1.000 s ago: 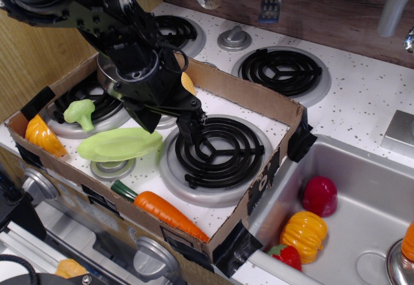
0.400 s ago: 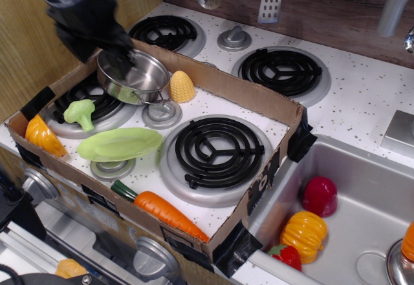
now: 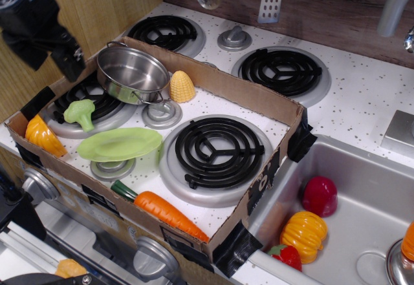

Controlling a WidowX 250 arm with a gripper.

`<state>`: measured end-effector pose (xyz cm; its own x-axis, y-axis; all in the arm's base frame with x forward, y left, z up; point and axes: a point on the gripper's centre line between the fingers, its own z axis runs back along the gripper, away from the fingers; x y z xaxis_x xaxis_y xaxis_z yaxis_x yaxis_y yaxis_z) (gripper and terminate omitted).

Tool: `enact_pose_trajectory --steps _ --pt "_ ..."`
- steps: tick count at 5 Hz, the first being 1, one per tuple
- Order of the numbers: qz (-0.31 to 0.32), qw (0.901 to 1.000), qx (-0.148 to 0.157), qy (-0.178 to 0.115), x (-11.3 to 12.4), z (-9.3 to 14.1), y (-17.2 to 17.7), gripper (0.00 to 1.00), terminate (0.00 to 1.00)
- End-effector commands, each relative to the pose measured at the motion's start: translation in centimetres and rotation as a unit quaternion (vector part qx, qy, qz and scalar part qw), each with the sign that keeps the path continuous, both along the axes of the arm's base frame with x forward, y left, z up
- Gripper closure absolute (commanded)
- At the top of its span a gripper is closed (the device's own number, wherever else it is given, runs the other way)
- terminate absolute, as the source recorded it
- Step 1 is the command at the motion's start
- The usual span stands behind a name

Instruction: Put broccoli in pot

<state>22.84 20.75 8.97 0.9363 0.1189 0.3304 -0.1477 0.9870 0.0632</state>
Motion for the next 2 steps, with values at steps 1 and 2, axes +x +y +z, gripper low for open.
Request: enact_pose_trajectory --steps 1,2 --pt "0.015 0.9998 0.007 -0.014 -1.65 -0.14 0.19 0.0 0.0" --pt "0.012 0.9998 0.004 -0.013 -1.41 -0.48 -0.53 0.0 0.0"
